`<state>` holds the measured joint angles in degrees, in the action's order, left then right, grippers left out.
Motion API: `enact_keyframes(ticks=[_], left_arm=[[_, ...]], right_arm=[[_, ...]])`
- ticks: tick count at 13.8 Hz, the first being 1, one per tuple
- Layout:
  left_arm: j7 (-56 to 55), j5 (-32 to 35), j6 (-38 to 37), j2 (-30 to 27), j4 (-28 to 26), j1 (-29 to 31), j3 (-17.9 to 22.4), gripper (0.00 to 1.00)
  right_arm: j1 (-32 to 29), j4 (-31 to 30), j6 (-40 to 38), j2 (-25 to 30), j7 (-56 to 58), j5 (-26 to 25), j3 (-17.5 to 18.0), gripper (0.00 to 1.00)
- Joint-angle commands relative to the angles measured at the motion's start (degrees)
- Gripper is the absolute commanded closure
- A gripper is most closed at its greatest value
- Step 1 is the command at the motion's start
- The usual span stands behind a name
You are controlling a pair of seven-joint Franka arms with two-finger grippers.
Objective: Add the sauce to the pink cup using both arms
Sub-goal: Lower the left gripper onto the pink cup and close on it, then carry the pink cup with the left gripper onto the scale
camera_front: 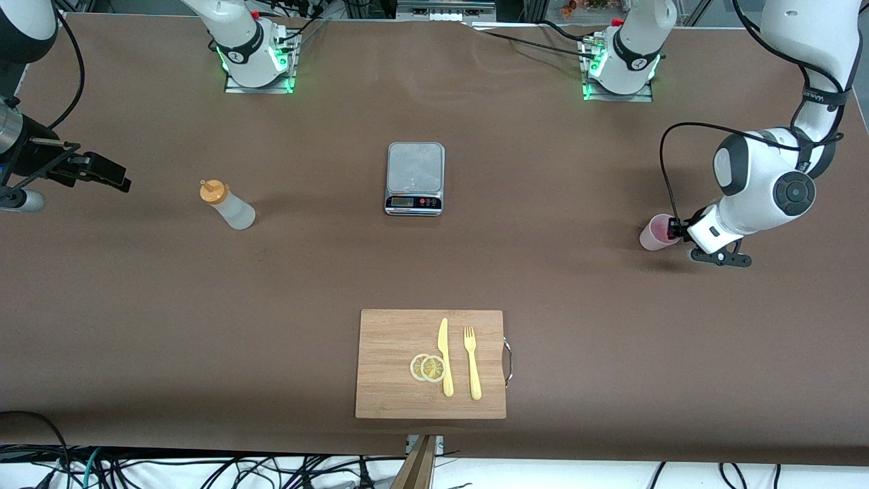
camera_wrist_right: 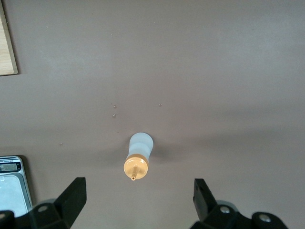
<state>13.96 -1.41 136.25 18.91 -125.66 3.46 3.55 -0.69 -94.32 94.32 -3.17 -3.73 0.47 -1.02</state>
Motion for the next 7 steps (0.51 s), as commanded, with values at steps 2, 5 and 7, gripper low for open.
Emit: enact_keyframes(ticks=[2,5,7], left_arm=[[0.5,-2.2,-0.5,-1.5,0.2,-0.3,0.1,1.0],[-0.4,-4.0,-0.5,-1.4,2.2,-3.4,-0.1,1.0],[-3.7,-4.1,-2.9,-1.5,4.6,-6.3,-1.1,1.0]], right_arm=[[-0.3,-0.4,-0.8,1.3,0.5,0.3,0.0,0.0],[-0.3,-0.4,-0.8,1.3,0.5,0.3,0.0,0.0],[-0.3,-0.4,-0.8,1.3,0.5,0.3,0.0,0.0]])
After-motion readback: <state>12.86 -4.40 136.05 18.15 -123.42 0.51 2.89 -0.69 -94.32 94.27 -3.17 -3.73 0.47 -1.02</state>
